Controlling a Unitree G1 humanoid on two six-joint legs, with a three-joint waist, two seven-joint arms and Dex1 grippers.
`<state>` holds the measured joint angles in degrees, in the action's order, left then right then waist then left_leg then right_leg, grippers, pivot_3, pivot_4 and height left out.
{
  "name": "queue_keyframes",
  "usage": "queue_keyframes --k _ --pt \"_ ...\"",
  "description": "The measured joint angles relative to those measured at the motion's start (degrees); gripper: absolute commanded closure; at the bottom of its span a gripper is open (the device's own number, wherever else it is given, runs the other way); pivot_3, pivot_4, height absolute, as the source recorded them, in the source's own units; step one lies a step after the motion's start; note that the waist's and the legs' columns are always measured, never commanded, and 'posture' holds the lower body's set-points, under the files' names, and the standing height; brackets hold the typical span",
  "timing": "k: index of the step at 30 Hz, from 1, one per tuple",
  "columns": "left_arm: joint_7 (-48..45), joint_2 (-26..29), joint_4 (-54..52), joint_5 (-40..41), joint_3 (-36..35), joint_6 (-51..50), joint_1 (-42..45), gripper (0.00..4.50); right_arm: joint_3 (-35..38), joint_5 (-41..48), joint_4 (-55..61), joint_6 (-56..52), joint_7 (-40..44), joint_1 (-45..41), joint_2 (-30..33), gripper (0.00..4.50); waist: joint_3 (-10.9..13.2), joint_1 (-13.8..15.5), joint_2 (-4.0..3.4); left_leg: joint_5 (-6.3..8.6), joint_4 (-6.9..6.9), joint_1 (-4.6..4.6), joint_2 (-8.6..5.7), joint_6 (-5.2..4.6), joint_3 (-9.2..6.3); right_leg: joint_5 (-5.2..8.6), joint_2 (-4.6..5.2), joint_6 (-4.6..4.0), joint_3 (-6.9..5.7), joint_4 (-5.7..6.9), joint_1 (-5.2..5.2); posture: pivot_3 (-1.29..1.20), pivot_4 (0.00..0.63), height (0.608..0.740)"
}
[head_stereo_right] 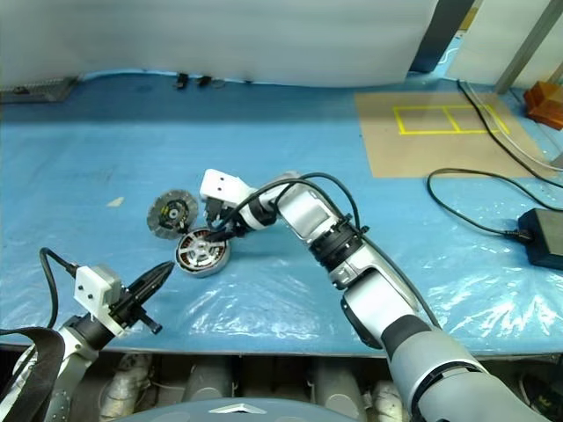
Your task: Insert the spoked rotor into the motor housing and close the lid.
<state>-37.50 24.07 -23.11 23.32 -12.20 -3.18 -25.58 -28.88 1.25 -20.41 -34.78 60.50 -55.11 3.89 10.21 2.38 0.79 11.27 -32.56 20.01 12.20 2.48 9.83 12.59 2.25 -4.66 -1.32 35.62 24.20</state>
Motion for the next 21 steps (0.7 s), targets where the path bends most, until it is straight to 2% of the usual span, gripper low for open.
queue_keyframes --k 3,7,14,21 --pt "0.1 0.0 0.0 -0.1 0.4 -0.1 0.1 4.5 0.8 0.5 0.3 0.9 -1.6 1.7 -1.5 4.47 0.0 0.0 0.0 0.0 -0.01 0.0 0.0 0.0 0.0 0.0 0.01 0.0 0.0 0.0 0.0 0.0 0.15 0.74" --pt "0.4 0.0 0.0 -0.1 0.4 -0.6 0.1 4.5 0.6 -0.6 -1.4 3.2 -6.2 4.3 -4.1 4.47 0.0 0.0 0.0 0.0 -0.02 -0.02 0.0 0.0 0.0 0.0 0.01 0.0 0.0 0.03 0.0 0.0 0.15 0.74" --pt "0.7 0.0 -0.1 -0.2 0.4 -1.1 0.2 4.5 -4.6 -6.2 -5.1 12.4 -10.7 6.7 -4.6 4.47 0.0 -0.1 -0.01 0.0 -0.01 -0.1 -0.02 0.01 0.0 0.0 0.02 0.01 0.02 0.04 -0.05 0.0 0.15 0.74" --pt "0.9 0.2 -0.1 -0.2 0.4 -1.2 0.4 4.5 -2.3 -5.2 -5.9 16.2 -10.5 8.3 -5.3 4.47 0.0 -0.1 -0.04 0.01 -0.06 -0.12 -0.02 0.0 0.0 0.0 0.02 0.01 0.03 0.05 -0.1 0.0 0.15 0.74"
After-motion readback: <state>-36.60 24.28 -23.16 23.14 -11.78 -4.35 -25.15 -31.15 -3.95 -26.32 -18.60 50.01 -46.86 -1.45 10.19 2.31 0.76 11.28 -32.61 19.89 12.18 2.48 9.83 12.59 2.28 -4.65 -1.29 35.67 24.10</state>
